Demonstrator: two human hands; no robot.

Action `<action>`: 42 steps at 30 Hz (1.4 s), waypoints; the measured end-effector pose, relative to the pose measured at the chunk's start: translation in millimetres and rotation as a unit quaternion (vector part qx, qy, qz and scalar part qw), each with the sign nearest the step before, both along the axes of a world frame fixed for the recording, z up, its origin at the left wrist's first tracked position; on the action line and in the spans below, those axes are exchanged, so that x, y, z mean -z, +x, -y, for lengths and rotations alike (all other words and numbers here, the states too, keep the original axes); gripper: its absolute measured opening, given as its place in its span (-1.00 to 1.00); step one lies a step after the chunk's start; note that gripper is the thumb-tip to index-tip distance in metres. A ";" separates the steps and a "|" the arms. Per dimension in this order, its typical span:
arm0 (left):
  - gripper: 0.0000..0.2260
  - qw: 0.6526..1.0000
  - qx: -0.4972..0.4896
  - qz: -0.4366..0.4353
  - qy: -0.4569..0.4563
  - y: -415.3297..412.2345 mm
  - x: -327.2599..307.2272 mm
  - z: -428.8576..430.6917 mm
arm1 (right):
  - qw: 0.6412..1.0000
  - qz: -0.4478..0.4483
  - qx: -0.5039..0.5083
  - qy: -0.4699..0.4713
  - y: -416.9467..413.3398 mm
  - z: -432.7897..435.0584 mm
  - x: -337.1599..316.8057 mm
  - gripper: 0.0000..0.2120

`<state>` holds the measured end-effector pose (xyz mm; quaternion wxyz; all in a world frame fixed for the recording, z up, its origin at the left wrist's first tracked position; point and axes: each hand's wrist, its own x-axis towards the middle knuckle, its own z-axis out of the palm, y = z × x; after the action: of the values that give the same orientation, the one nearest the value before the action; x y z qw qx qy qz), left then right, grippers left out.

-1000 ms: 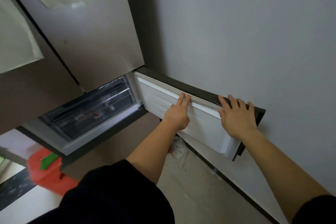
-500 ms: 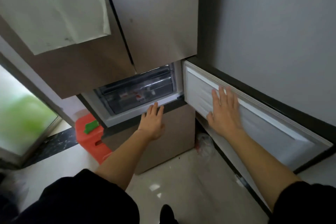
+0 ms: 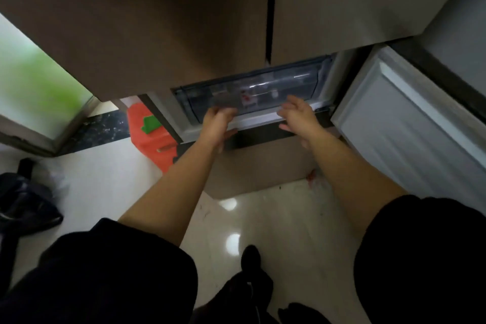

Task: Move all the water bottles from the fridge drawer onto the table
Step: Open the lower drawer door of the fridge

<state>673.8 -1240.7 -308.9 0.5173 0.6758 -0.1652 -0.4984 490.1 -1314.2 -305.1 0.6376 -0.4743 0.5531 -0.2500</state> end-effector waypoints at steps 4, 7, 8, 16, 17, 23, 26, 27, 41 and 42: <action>-0.89 0.986 -0.060 -0.152 -0.041 14.0 0.9 32.1 | 0.988 0.114 0.077 0.067 29.1 34.4 10.0 -0.40; -0.84 0.971 -0.078 -0.219 -0.063 17.3 3.3 47.2 | 0.969 0.191 0.121 0.099 40.6 53.9 18.4 -0.40; -0.84 0.965 -0.087 -0.238 -0.071 18.1 7.3 49.9 | 0.959 0.223 0.135 0.109 44.1 59.8 19.6 -0.41; -0.81 0.925 -0.122 -0.329 -0.143 20.4 15.0 58.4 | 0.901 0.340 0.213 0.164 49.1 81.0 27.2 -0.80; -0.77 0.926 -0.121 -0.329 -0.142 17.8 12.7 58.4 | 0.897 0.350 0.218 0.160 48.9 81.0 24.9 -0.83; -0.44 0.947 -0.106 -0.272 -0.130 11.5 7.3 65.9 | 0.885 0.363 0.227 0.180 50.1 80.6 14.6 -0.91; -0.43 0.962 -0.089 -0.235 -0.106 14.8 11.9 65.3 | 0.906 0.340 0.185 0.173 50.2 85.6 15.4 -0.89; -0.42 0.964 -0.084 -0.230 -0.102 14.7 12.8 64.8 | 0.908 0.337 0.186 0.166 49.7 86.6 16.8 -0.94; -0.78 0.980 -0.129 -0.154 0.003 -3.6 9.0 36.0 | 0.926 0.283 0.172 0.183 20.3 55.2 13.9 -0.73; -0.75 0.980 -0.134 -0.150 0.003 -6.6 10.2 30.7 | 0.928 0.277 0.169 0.183 16.8 50.5 14.2 -0.74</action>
<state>667.2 -1271.5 -319.1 0.5959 0.6110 0.0075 -0.5211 507.0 -1364.7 -319.3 0.7896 -0.1602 0.4625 -0.3700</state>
